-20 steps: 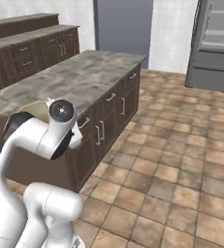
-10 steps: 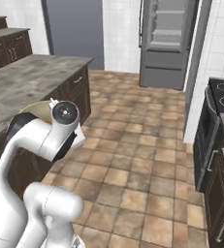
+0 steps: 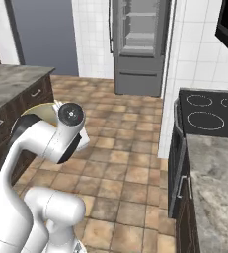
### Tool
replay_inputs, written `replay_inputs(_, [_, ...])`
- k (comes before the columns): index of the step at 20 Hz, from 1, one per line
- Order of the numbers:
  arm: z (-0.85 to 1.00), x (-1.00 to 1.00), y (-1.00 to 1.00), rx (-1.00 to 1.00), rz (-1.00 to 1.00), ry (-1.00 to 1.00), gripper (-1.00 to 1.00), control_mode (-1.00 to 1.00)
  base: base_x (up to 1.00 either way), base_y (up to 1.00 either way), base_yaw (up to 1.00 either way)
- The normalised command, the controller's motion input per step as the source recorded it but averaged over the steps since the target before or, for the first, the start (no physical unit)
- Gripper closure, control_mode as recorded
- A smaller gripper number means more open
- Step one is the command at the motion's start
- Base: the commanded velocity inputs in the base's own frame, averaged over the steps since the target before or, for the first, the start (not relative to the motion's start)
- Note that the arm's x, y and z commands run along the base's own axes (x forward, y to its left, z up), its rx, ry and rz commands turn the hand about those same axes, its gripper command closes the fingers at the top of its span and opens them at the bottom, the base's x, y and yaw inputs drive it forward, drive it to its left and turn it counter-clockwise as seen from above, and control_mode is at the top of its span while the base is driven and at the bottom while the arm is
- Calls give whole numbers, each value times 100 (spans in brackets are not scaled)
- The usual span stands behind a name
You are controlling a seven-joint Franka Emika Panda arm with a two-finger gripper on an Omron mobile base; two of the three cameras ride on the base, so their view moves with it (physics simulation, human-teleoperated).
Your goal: Move the glass cup from next to the sink to the open cabinet. Then, move the bowl with the tangerine to the fridge to clear the area for faucet cleaning.
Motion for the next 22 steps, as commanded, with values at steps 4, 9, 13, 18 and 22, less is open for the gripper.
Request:
replay_inputs(4, [0,0,0,0,0,0,100,100,100,4,-31])
replay_inputs(9, [0,0,0,0,0,0,100,100,100,62,-34])
replay_inputs(13, [0,0,0,0,0,0,100,100,100,53,-38])
replay_inputs(18, [0,0,0,0,0,0,100,100,100,94,-29])
replay_inputs(22, [0,0,0,0,0,0,100,100,100,71,-20])
